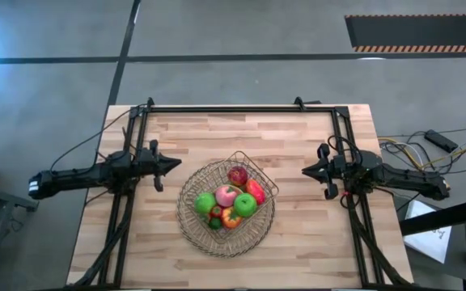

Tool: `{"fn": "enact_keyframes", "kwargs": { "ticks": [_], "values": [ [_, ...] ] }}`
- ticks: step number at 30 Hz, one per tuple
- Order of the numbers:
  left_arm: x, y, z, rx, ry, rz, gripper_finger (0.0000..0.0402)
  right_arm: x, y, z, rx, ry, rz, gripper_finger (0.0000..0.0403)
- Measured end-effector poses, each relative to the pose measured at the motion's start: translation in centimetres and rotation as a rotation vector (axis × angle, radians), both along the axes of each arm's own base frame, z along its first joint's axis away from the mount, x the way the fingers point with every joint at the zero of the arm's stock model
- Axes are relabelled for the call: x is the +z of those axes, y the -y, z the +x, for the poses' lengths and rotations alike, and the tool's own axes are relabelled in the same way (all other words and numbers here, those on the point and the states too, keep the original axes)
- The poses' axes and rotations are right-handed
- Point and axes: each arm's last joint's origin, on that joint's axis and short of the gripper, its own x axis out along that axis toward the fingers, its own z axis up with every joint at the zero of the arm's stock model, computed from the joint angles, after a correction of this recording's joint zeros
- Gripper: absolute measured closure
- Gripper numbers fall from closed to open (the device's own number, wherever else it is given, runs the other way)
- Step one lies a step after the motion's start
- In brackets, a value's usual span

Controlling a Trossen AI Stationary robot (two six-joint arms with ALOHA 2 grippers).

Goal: Build produce basket
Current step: Return to Home Position

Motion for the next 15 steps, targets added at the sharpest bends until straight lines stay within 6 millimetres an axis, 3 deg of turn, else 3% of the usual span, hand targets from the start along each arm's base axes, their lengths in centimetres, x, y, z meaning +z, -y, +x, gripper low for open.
{"fn": "enact_keyframes", "kwargs": {
  "ticks": [15],
  "values": [
    [-0.43, -0.04, 0.26, 0.0, -0.049, -0.008, 0.0401, 0.02, 0.0, 0.0, 0.0, 0.001, 0.0, 0.0376]
  ]
}}
